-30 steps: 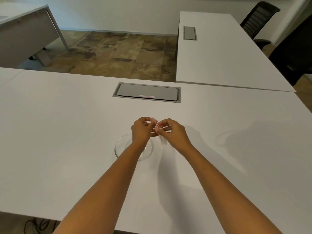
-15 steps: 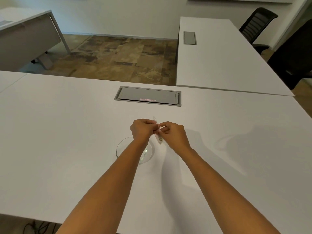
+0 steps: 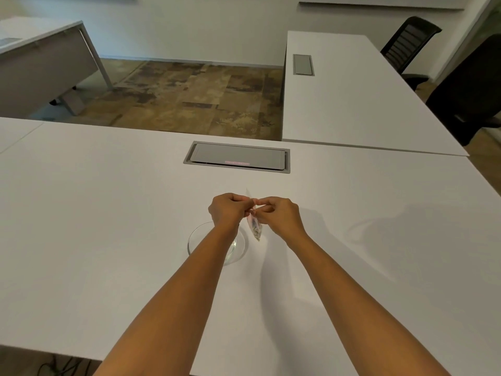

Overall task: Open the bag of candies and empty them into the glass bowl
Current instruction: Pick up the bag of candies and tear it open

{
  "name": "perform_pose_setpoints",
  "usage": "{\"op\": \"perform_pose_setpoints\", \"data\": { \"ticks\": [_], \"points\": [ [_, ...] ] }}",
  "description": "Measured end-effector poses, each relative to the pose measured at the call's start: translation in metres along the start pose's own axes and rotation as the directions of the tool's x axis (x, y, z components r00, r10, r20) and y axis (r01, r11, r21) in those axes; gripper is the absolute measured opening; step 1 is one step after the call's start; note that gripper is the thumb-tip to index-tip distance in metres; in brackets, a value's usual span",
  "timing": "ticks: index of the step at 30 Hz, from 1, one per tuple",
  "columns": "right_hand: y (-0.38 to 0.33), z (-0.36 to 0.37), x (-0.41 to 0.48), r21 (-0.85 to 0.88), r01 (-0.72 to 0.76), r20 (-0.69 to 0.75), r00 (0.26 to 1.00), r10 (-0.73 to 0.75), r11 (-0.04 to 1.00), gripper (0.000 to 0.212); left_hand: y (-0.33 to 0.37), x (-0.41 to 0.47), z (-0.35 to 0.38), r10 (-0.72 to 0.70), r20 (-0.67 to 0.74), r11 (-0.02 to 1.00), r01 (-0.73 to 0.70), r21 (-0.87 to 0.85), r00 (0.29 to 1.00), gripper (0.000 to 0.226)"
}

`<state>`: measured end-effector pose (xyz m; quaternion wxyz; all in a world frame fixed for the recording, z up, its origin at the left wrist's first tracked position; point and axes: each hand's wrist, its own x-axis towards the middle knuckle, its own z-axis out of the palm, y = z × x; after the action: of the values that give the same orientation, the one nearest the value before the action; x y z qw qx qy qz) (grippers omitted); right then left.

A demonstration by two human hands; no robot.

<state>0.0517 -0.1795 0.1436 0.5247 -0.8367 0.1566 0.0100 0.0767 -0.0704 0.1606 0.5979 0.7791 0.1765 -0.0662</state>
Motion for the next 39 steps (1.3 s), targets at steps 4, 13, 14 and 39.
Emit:
{"op": "perform_pose_setpoints", "data": {
  "ticks": [4, 13, 14, 39],
  "points": [
    [-0.002, 0.001, 0.002, 0.041, -0.042, -0.023, 0.999, 0.043, 0.998, 0.026, 0.0, -0.002, 0.0, 0.006, 0.013, 1.0, -0.006, -0.012, 1.0, 0.02],
    [0.001, -0.005, 0.006, 0.033, -0.045, -0.044, 0.998, 0.046, 0.998, 0.02, 0.003, -0.003, -0.005, -0.026, 0.226, 0.992, 0.053, -0.114, 0.974, 0.036],
    [0.001, -0.005, 0.006, 0.029, -0.053, -0.058, 0.997, 0.055, 0.998, 0.021, 0.003, -0.002, -0.004, -0.03, 0.228, 0.992, 0.057, -0.112, 0.973, 0.036],
    [-0.007, -0.001, 0.012, -0.138, -0.114, -0.253, 0.964, 0.077, 0.984, 0.011, 0.006, 0.001, 0.02, 0.226, 0.042, 0.942, -0.229, 0.247, 0.973, 0.014]
  ]
}}
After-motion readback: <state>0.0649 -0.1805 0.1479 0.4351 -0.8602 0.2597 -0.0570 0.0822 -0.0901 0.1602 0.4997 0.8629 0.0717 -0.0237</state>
